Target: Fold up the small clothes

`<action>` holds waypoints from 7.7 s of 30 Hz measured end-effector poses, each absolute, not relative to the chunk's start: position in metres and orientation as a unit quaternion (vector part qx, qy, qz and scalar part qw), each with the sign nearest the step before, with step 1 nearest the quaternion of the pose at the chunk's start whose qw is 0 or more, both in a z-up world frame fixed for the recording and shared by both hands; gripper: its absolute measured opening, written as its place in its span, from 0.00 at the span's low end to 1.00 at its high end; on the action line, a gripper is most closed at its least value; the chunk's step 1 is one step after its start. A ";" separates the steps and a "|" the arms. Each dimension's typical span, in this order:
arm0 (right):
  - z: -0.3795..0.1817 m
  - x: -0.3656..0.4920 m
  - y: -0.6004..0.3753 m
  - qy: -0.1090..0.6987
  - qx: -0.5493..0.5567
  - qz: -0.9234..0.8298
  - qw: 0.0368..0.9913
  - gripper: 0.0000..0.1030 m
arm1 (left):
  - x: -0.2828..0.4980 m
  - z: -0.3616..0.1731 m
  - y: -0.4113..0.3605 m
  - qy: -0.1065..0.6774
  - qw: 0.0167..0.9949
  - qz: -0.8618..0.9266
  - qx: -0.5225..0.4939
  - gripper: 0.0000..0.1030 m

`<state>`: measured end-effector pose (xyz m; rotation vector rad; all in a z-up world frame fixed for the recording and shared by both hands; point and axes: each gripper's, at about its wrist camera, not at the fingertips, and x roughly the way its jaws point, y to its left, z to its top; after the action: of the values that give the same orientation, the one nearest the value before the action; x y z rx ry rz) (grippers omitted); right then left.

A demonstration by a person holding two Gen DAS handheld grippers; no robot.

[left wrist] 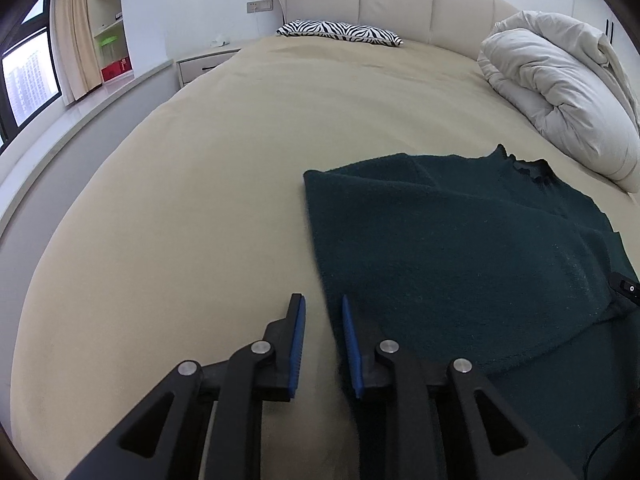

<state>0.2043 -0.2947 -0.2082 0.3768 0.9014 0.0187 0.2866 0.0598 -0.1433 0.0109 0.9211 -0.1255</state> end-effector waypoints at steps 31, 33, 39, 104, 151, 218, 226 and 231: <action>-0.183 -0.179 -0.390 0.432 0.361 -0.038 0.826 0.58 | 0.006 -0.135 0.129 0.533 0.811 -0.181 -0.162 0.66; -0.196 -0.188 -0.394 0.449 0.375 -0.041 0.810 0.58 | 0.004 -0.135 0.130 0.541 0.801 -0.196 -0.167 0.66; -0.210 -0.209 -0.403 0.439 0.429 -0.021 0.789 0.58 | -0.001 -0.139 0.136 0.558 0.776 -0.224 -0.189 0.66; -0.193 -0.198 -0.410 0.413 0.508 0.051 0.754 0.05 | 0.011 -0.097 0.159 0.491 0.752 -0.273 -0.346 0.06; -0.213 0.253 -0.511 0.362 0.439 -0.092 0.817 0.47 | 0.389 -0.138 0.093 0.467 0.791 -0.166 -0.358 0.37; -0.173 0.057 -0.422 0.372 0.210 -0.185 0.885 0.40 | 0.228 -0.082 0.048 0.370 0.922 -0.095 -0.070 0.47; -0.179 0.162 -0.351 0.366 0.292 0.073 0.880 0.40 | 0.284 -0.108 -0.036 0.405 0.903 -0.144 -0.003 0.49; -0.236 0.199 -0.337 0.408 0.332 0.097 0.845 0.33 | 0.282 -0.132 -0.023 0.418 0.897 -0.144 0.014 0.50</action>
<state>0.1987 -0.3366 -0.2362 0.7001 0.8606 0.2048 0.2822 -0.0228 -0.1322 0.0293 0.8658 -0.2986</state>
